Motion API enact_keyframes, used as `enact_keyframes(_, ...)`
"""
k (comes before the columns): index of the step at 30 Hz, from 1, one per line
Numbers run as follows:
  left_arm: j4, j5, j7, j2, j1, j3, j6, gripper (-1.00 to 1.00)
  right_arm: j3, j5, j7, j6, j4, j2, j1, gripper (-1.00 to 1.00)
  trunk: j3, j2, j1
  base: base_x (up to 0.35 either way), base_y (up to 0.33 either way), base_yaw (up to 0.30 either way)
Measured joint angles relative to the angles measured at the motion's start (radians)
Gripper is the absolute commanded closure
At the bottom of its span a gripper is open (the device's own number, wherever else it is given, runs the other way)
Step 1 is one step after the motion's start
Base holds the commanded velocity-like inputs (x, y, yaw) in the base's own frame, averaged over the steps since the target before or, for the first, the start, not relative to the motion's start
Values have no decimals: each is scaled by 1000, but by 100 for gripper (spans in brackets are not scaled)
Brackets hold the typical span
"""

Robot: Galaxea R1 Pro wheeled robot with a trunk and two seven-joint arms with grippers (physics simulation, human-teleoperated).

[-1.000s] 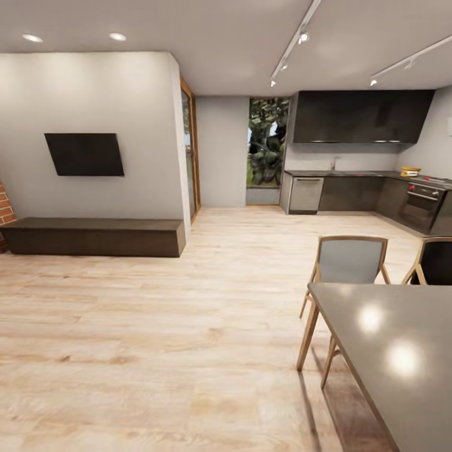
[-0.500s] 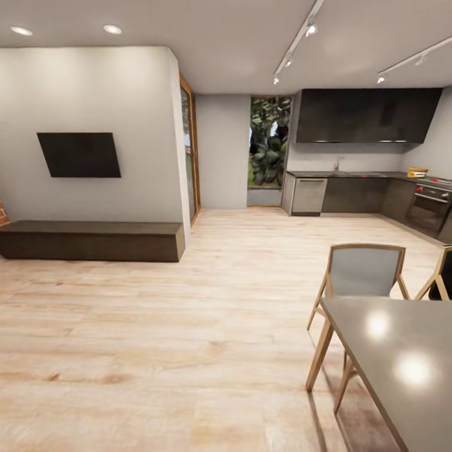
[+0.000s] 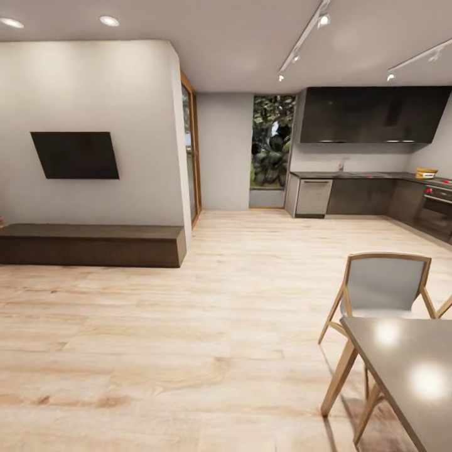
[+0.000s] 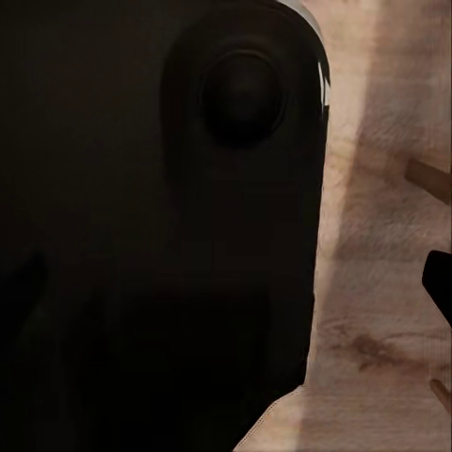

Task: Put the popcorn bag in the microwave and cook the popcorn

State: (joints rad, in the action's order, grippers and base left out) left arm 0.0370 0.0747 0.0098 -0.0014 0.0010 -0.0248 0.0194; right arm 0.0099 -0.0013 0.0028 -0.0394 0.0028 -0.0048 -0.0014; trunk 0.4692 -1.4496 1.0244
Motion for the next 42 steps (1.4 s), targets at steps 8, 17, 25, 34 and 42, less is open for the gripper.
enact_keyframes(8, 0, 0, 0, 0, -1, 0, 0, -100, 1, 0, 0, 0, 0, 0, 0, -100, 0, 0, 0, 326, 85, 0)
enact_keyframes(17, 0, 0, 0, 0, -1, 0, 0, -100, 1, 0, 0, 1, 0, -1, 0, -100, 0, 0, 0, 326, 80, 0)
enact_keyframes(25, 0, 0, 0, 0, -1, 0, 0, -100, 2, -1, 0, 3, 1, -1, 0, -100, 0, 0, 0, 326, 10, 0)
enact_keyframes(34, 0, 0, 0, 0, 0, 0, 0, -100, 0, -1, 0, -1, 0, -1, 0, -100, 0, 0, 0, 326, 0, 0)
enact_keyframes(42, 0, 0, 0, 0, 0, 0, 0, -100, -2, -3, 0, -29, 1, 1, 0, -100, 0, 0, 0, 326, 0, 0)
